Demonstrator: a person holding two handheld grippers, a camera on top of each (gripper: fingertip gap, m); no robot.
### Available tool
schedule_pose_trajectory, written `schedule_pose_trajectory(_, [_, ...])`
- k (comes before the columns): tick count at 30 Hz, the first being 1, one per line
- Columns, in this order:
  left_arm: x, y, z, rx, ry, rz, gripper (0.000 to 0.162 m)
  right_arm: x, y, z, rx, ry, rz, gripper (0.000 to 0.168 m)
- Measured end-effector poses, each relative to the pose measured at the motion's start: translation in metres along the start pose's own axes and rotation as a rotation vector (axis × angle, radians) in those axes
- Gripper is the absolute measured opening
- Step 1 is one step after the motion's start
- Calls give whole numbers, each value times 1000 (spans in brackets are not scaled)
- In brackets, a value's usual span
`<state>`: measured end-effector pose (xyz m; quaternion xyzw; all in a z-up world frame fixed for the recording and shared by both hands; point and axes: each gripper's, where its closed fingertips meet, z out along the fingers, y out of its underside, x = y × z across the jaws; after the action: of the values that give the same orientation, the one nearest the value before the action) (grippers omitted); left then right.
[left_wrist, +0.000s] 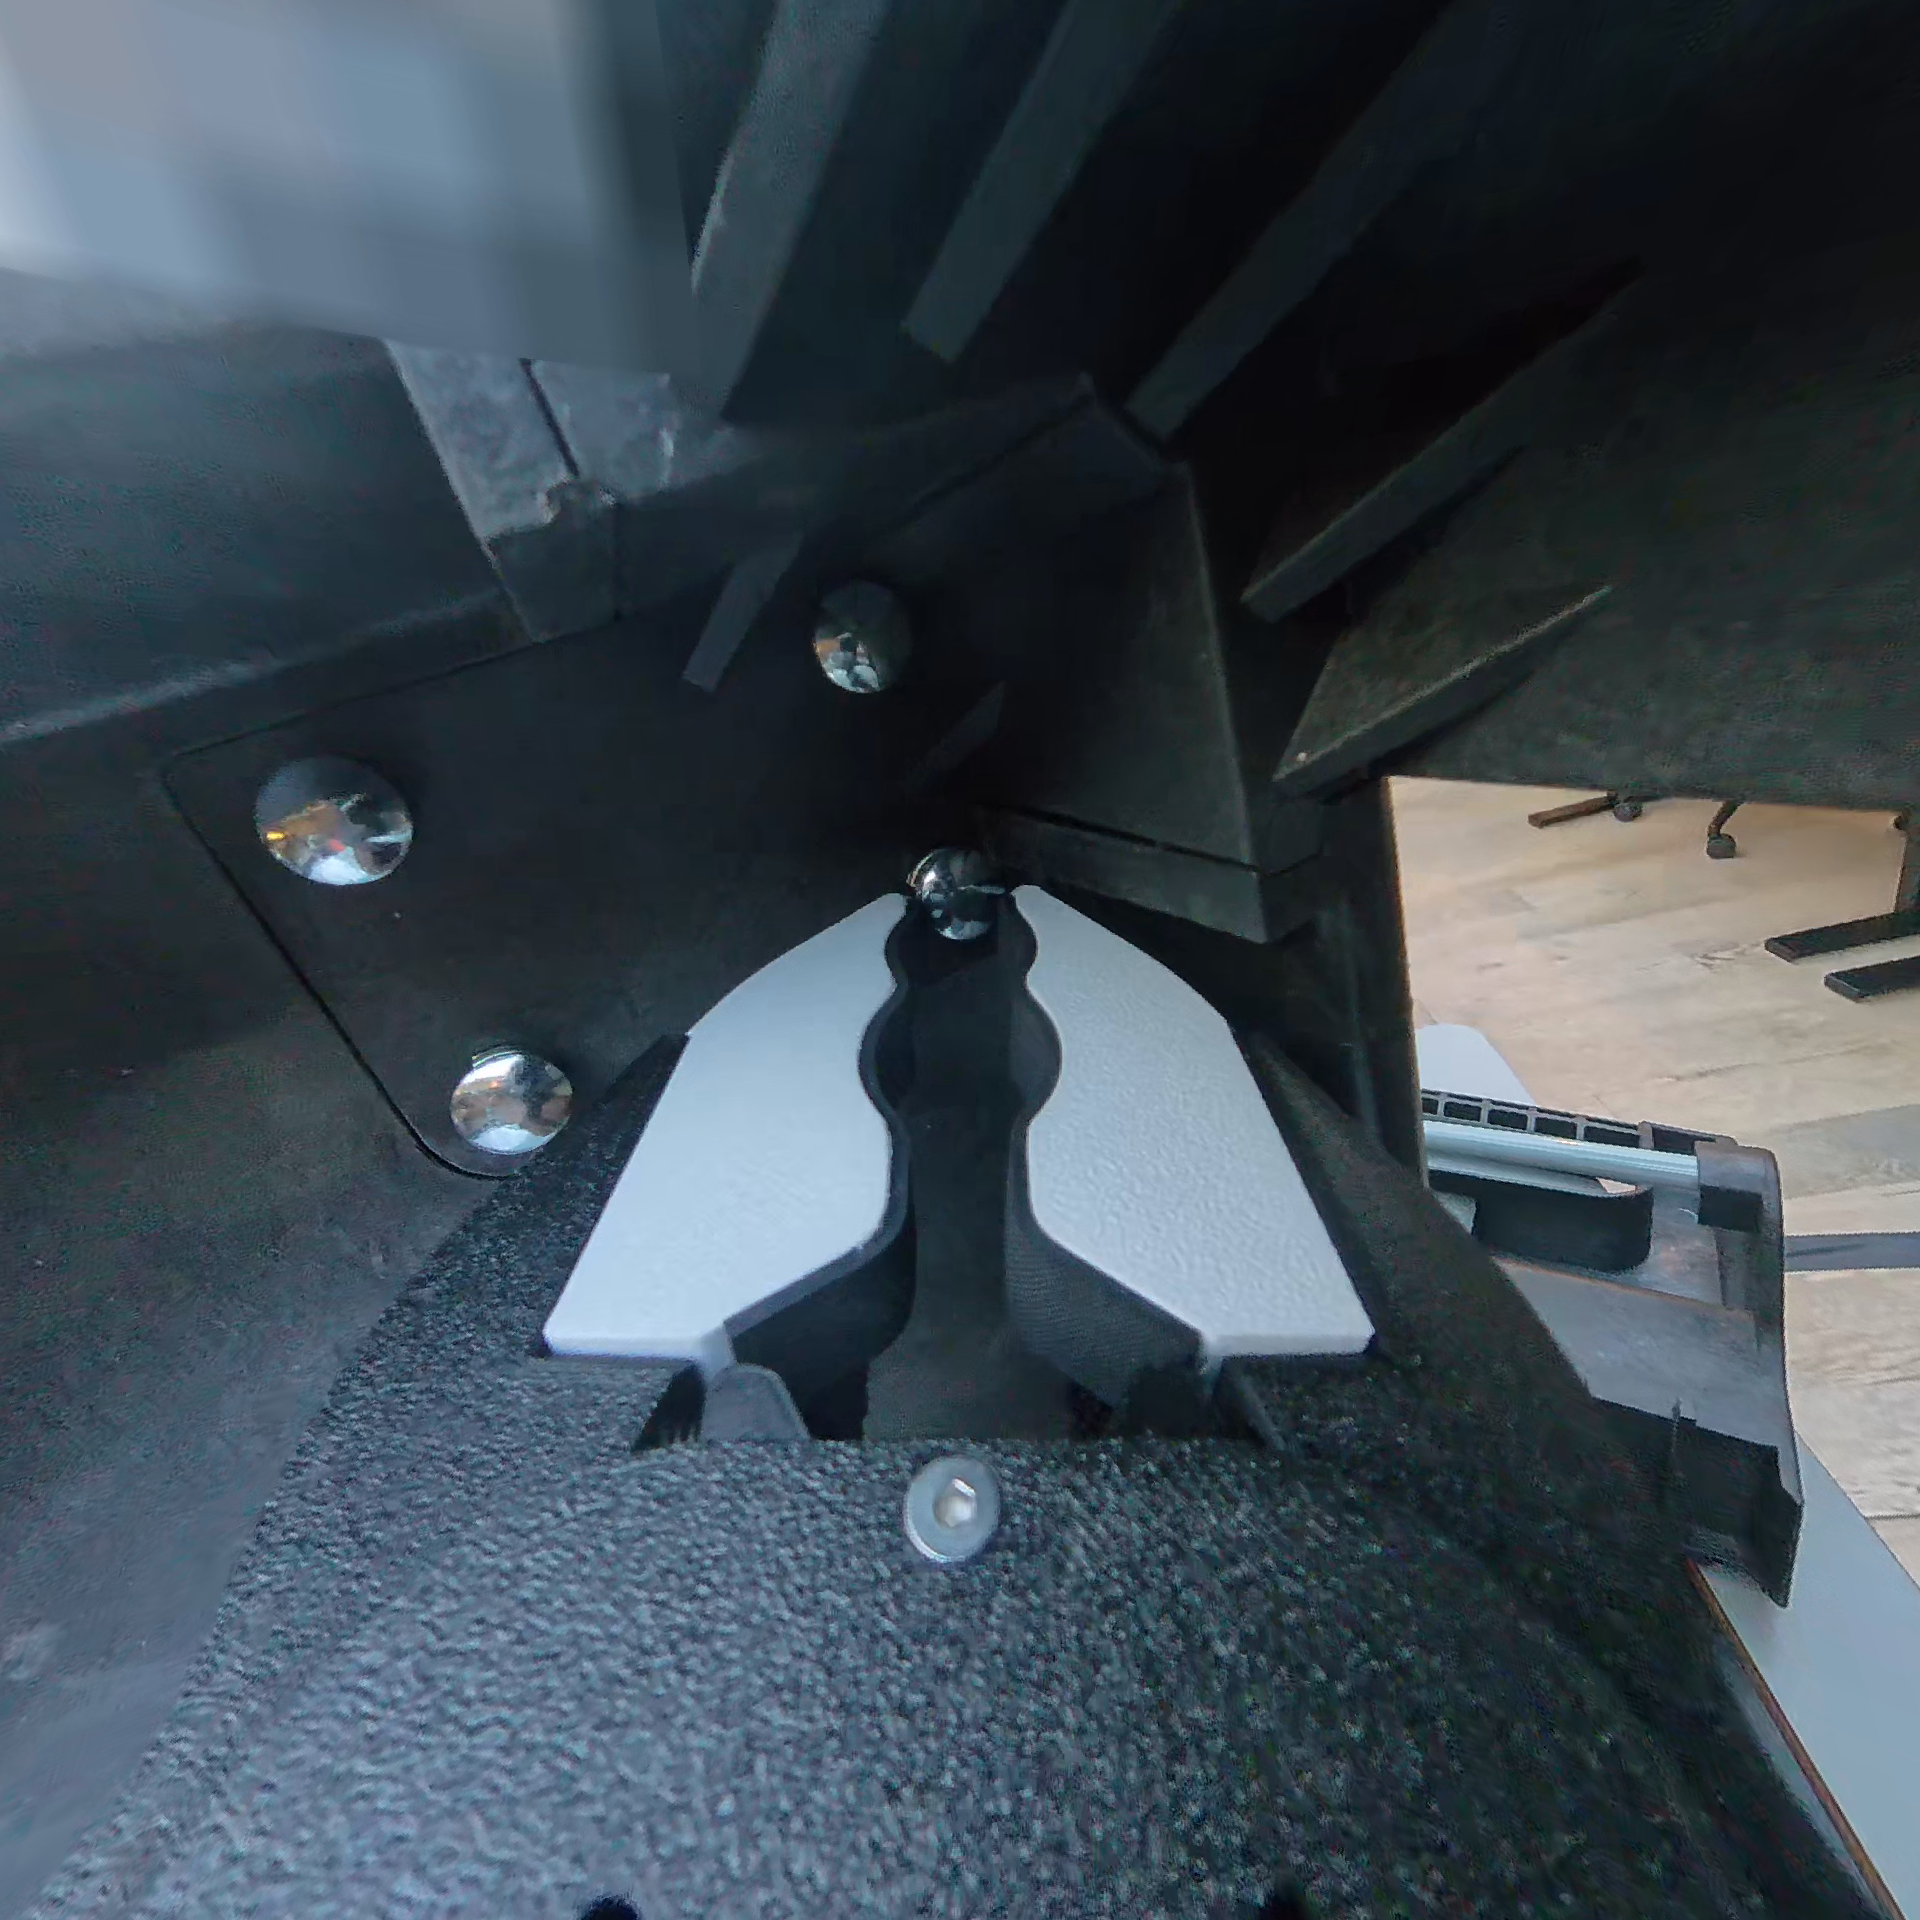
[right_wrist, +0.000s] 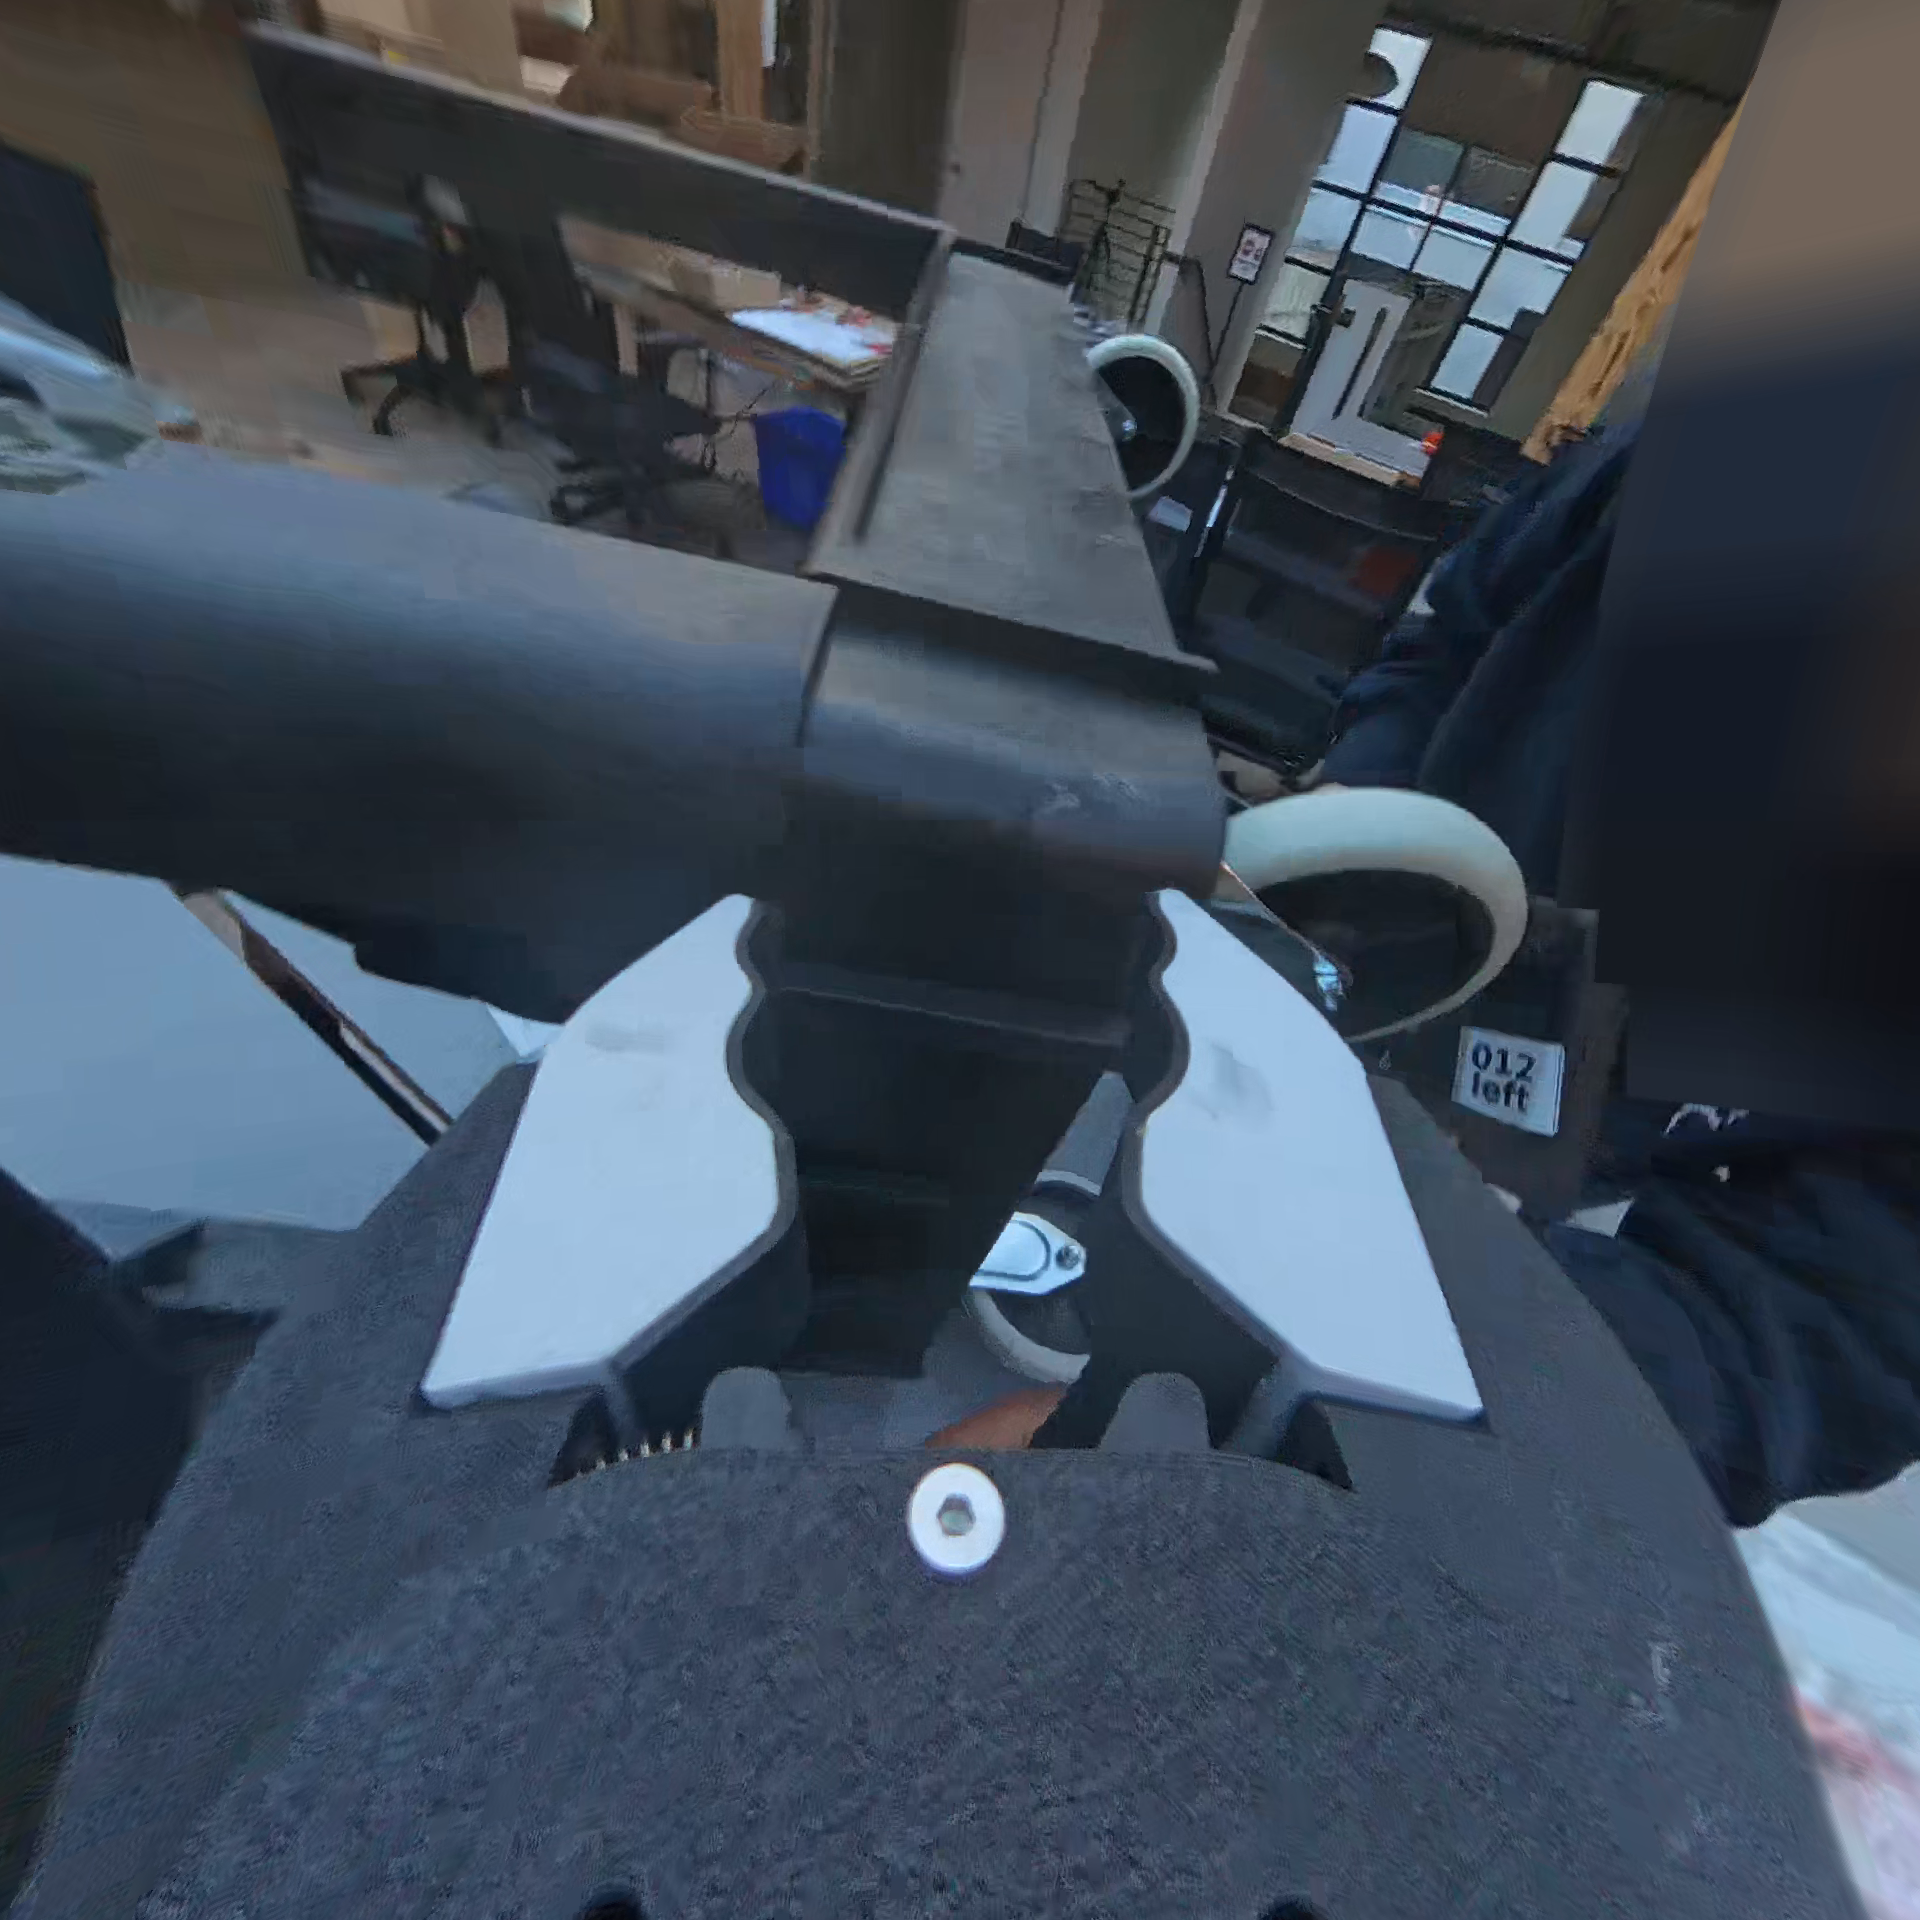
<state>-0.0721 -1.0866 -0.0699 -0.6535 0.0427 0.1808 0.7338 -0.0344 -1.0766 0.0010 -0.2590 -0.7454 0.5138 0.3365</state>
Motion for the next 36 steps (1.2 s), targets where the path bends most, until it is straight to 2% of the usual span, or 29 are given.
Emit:
schedule_pose_trajectory(3, [0, 0, 0, -3, -5, -11, 14, -32, -9, 7, -63, -65, -173, 70])
schedule_pose_trajectory(7, [0, 0, 1, -1, -9, -26, 14, -51, -2, 26, -143, -41, -305, 75])
schedule_pose_trajectory(11, [0, 0, 1, -5, -11, -39, 14, -52, -6, 30, -147, -33, -296, 85])
schedule_pose_trajectory(16, [-1, 0, 3, -14, -12, -63, 14, -42, -34, 19, -9, -49, -165, 73])
schedule_pose_trajectory(21, [-1, 1, 5, -22, -13, -89, 14, -52, -22, 30, -96, -207, -18, 76])
schedule_pose_trajectory(25, [-1, 1, 5, -23, -1, -73, 14, -58, -15, 32, -152, -206, -73, 86])
schedule_pose_trajectory(29, [-1, 1, 6, -38, -14, -74, 14, -65, -14, 33, -190, -197, -143, 88])
schedule_pose_trajectory(36, [-2, 0, 7, -44, -19, -107, 14, -67, -14, 33, -198, -181, -138, 91])
